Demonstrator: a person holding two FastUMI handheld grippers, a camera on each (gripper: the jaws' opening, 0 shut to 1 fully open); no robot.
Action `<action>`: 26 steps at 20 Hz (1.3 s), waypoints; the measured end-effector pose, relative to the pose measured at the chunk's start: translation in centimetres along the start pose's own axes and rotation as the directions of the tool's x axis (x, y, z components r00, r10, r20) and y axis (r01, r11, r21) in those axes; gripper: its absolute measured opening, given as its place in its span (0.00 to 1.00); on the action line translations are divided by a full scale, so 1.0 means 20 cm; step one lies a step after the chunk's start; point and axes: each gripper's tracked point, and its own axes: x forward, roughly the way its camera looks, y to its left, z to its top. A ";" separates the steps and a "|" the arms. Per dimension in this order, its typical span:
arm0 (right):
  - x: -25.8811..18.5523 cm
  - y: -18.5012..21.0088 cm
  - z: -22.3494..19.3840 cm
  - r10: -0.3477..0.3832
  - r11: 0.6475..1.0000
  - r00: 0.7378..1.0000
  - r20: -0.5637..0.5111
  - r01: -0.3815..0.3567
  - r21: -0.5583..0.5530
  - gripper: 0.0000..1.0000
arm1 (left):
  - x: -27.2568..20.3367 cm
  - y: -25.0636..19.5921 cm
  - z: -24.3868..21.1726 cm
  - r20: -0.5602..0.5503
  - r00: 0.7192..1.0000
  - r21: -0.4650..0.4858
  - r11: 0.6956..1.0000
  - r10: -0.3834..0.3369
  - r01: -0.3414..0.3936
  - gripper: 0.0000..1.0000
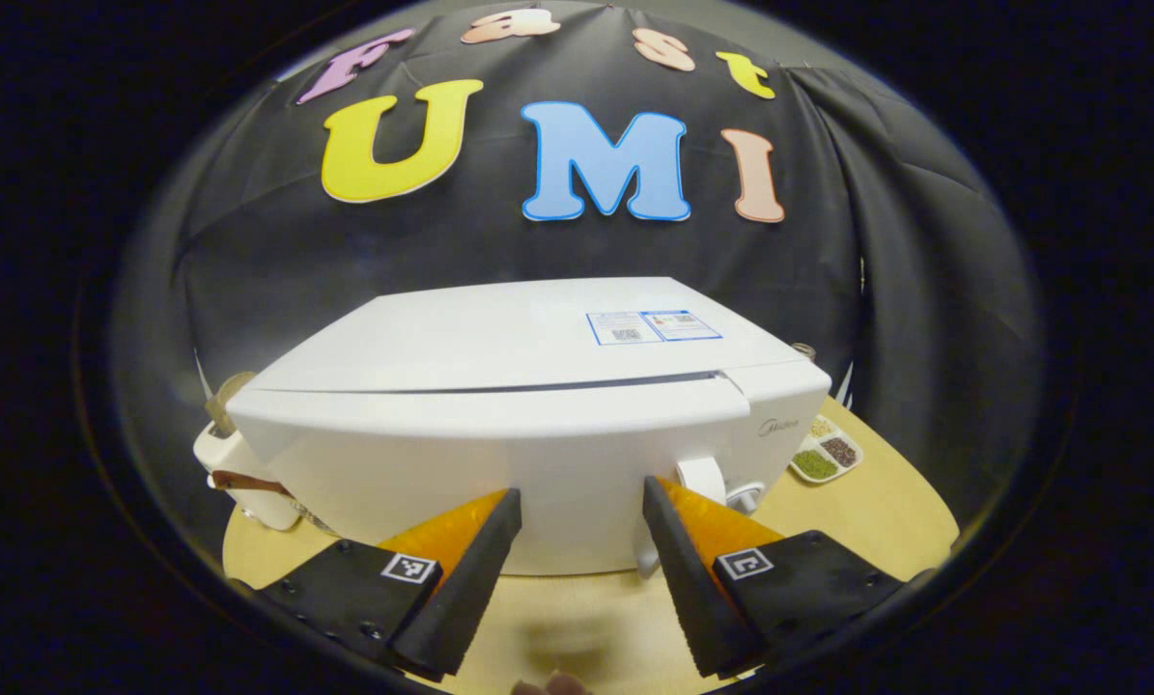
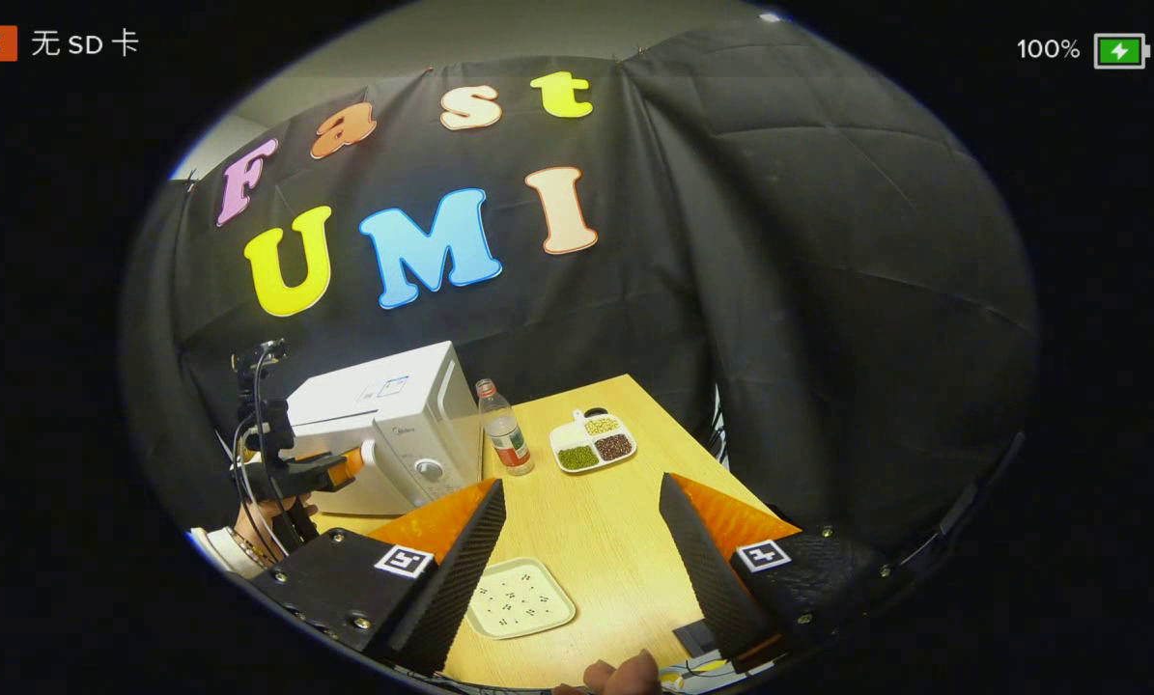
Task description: Open the microwave oven with the left hand, put the food in, and close the microwave oven.
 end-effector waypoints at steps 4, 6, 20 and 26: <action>-0.04 0.03 0.03 0.016 1.000 1.000 0.019 -0.015 -0.012 0.98 | -0.04 0.00 -0.07 -0.065 0.997 -0.066 0.998 -0.028 0.024 0.91; -0.03 0.06 0.05 0.034 0.999 0.999 0.031 -0.033 -0.037 0.98 | -0.15 -0.01 -0.11 -0.080 0.995 -0.103 0.994 -0.053 0.045 0.91; -0.10 0.25 0.64 0.332 0.938 0.925 0.184 -0.302 -0.170 0.93 | -1.76 -0.03 0.66 0.304 0.939 -0.181 0.977 0.163 -0.111 0.95; -0.36 0.42 0.91 0.417 0.904 0.883 0.216 -0.378 -0.200 0.98 | -2.46 -0.09 1.22 0.472 0.854 -0.196 0.971 0.219 -0.140 0.91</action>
